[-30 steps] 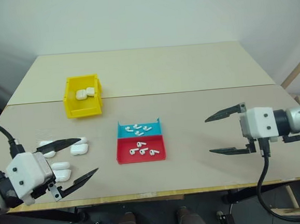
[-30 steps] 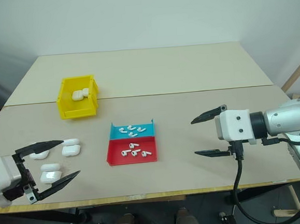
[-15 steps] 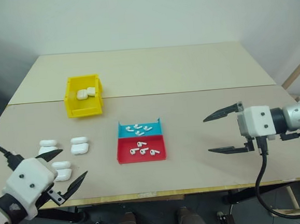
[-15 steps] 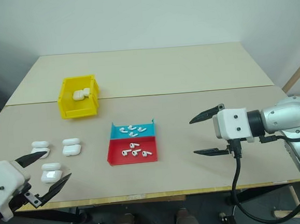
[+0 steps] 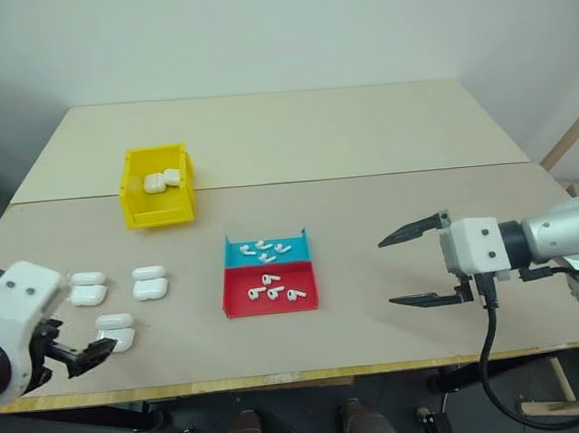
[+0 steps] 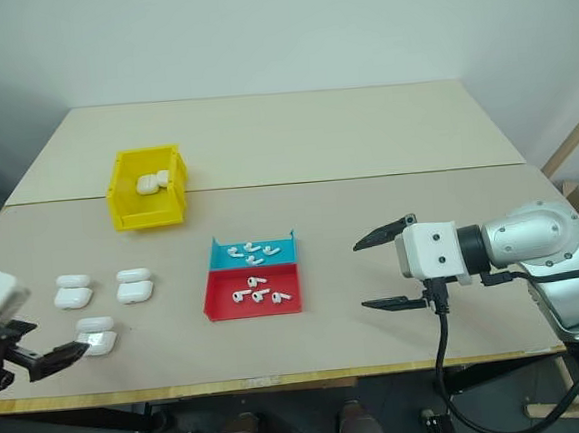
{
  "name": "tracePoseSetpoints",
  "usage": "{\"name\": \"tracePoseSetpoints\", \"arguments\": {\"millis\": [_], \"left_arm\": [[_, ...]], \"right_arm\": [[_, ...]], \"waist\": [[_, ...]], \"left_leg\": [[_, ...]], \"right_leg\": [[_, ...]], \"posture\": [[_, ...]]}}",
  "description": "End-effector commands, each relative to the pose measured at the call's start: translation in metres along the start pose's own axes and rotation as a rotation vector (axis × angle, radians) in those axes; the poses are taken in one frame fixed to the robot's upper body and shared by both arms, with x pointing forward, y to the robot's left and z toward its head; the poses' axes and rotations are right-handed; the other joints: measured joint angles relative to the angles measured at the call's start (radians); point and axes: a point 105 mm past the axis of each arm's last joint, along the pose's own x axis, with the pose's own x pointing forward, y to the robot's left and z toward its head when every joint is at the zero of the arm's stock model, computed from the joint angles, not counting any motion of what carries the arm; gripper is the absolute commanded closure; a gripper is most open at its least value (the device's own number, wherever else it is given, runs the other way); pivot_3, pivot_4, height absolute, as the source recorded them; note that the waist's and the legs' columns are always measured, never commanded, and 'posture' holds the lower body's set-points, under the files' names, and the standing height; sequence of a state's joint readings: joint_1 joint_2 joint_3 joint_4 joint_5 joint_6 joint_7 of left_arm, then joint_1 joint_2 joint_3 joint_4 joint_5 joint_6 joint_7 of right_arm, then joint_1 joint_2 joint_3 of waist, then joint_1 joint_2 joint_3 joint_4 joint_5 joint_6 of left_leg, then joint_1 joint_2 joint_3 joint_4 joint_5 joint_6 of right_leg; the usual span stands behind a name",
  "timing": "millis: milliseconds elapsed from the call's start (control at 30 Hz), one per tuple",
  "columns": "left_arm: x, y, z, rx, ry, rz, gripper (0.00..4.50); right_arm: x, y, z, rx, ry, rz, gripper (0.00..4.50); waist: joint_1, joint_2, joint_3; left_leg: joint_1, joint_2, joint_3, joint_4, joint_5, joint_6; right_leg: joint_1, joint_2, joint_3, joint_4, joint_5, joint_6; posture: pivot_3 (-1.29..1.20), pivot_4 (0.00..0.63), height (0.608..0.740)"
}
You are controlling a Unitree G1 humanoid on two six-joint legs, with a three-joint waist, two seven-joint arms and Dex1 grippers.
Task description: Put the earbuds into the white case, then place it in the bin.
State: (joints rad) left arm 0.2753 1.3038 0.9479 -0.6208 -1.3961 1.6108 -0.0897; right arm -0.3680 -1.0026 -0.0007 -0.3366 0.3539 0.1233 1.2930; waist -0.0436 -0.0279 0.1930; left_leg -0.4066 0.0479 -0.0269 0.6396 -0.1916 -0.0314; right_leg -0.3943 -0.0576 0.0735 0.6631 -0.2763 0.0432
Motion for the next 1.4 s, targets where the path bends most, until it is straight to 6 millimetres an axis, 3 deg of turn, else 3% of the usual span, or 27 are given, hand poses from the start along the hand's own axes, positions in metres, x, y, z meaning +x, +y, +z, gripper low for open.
{"name": "tracePoseSetpoints", "arguments": {"millis": [33,133,467,933,1400], "left_arm": [[-0.004,-0.003,0.009,-0.057,0.049,-0.048,0.00],[-0.002,-0.004,0.016,-0.121,0.096,-0.057,0.00],[0.024,0.022,0.013,-0.246,0.169,0.073,0.00],[0.063,0.004,0.002,-0.345,0.138,0.042,0.00],[0.082,0.006,0.018,-0.388,0.117,0.083,0.00]], "right_arm": [[-0.002,-0.001,0.008,-0.033,0.002,-0.019,0.03],[-0.002,0.003,0.007,-0.019,0.006,-0.024,0.03],[0.000,0.012,0.010,0.023,0.014,-0.052,0.03],[0.000,0.014,0.009,0.038,0.034,-0.072,0.03],[-0.001,0.015,0.007,0.043,0.047,-0.074,0.03]], "waist": [[0.000,0.000,0.000],[0.007,-0.001,0.000],[0.006,-0.001,0.000],[0.025,-0.002,0.000],[0.032,-0.003,0.000]], "left_leg": [[0.000,0.000,0.000,0.000,0.000,0.000],[0.000,0.000,0.000,0.000,0.000,0.000],[-0.004,-0.001,0.002,-0.004,0.001,-0.001],[-0.008,-0.002,0.002,-0.005,0.001,-0.003],[-0.008,-0.003,0.000,-0.004,0.003,-0.006]], "right_leg": [[0.000,0.000,0.000,0.000,0.000,0.000],[0.000,-0.002,-0.001,0.000,0.000,0.000],[-0.007,-0.001,0.000,0.000,-0.001,-0.003],[-0.009,-0.001,0.000,0.000,0.000,-0.002],[-0.009,-0.001,0.000,0.001,0.000,-0.001]], "posture": [[0.00,0.150,0.740],[0.00,0.150,0.740],[0.00,0.150,0.740],[0.00,0.150,0.740],[0.00,0.150,0.740]]}}
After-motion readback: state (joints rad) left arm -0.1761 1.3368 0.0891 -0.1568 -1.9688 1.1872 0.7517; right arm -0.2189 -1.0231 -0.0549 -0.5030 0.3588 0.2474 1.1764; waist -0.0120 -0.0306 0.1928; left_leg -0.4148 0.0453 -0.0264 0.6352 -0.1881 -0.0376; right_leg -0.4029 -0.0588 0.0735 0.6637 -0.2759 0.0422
